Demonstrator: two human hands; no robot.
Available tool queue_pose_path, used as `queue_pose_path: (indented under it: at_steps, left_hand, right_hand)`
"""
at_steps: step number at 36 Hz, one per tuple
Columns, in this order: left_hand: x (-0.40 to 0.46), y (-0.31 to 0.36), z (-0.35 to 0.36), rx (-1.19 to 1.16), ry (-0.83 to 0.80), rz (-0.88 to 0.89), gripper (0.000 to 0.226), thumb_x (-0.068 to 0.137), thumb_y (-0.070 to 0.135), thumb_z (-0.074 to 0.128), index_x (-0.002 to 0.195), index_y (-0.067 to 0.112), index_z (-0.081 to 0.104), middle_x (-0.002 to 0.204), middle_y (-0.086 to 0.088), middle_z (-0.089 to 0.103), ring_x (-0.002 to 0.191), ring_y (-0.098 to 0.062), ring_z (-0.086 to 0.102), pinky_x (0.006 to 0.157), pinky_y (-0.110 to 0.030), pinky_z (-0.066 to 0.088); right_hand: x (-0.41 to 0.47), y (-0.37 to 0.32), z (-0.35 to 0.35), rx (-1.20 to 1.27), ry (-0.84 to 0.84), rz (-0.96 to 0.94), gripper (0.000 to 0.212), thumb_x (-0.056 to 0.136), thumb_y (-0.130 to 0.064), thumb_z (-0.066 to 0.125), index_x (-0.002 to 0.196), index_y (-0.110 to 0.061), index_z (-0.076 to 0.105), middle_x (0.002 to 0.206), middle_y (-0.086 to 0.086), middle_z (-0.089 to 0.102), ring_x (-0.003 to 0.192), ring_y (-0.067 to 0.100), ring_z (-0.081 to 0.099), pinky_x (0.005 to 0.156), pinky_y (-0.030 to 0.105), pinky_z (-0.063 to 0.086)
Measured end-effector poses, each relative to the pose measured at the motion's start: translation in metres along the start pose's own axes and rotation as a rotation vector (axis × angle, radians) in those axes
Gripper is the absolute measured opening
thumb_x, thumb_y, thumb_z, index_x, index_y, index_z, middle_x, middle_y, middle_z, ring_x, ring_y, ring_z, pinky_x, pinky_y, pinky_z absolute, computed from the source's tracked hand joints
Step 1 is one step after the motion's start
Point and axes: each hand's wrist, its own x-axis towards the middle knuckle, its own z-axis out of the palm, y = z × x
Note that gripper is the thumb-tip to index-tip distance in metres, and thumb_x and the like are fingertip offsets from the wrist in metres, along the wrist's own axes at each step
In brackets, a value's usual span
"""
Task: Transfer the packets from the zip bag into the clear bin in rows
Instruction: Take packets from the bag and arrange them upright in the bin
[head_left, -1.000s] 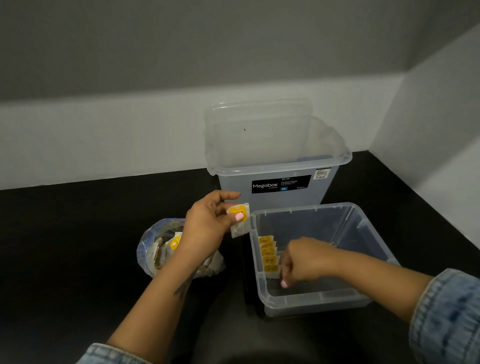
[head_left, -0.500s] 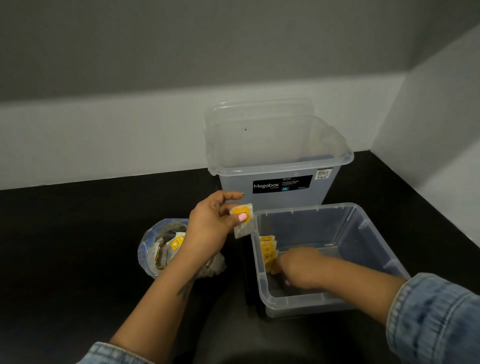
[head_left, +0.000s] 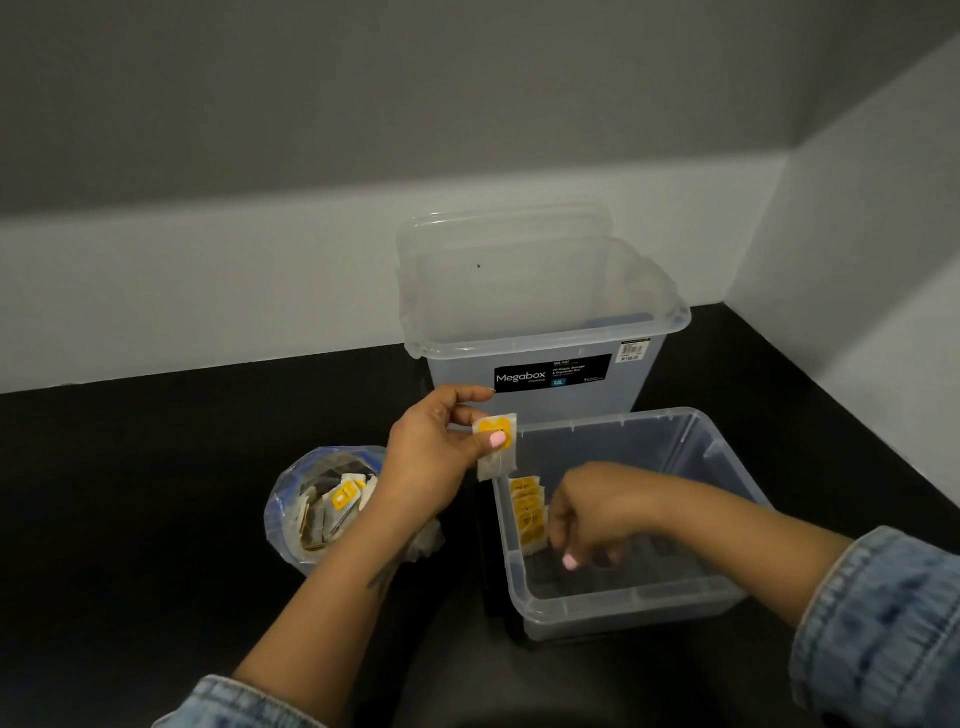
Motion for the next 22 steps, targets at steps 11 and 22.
queue_pose_path:
  at_steps: [11, 22]
  left_hand:
    - [0.0, 0.009, 0.021, -0.046, -0.084, 0.015, 0.042, 0.072, 0.012, 0.078, 0.108, 0.022, 0.06, 0.078, 0.001, 0.07, 0.07, -0.006, 0.067, 0.066, -0.019, 0.056]
    - [-0.003, 0.001, 0.015, 0.107, -0.08, 0.091, 0.04, 0.074, 0.006, 0.076, 0.102, 0.031, 0.061, 0.094, 0.018, 0.064, 0.09, 0.003, 0.062, 0.081, -0.013, 0.052]
  right_hand:
    - [-0.029, -0.013, -0.047, 0.225, 0.624, -0.195, 0.024, 0.076, -0.024, 0.078, 0.09, -0.029, 0.059, 0.088, -0.008, 0.065, 0.074, 0.0, 0.06, 0.062, 0.01, 0.043]
    - [-0.028, 0.001, -0.026, 0.089, 0.466, -0.061, 0.004, 0.083, -0.026, 0.071, 0.085, -0.025, 0.067, 0.075, -0.014, 0.061, 0.075, 0.002, 0.059, 0.081, 0.026, 0.052]
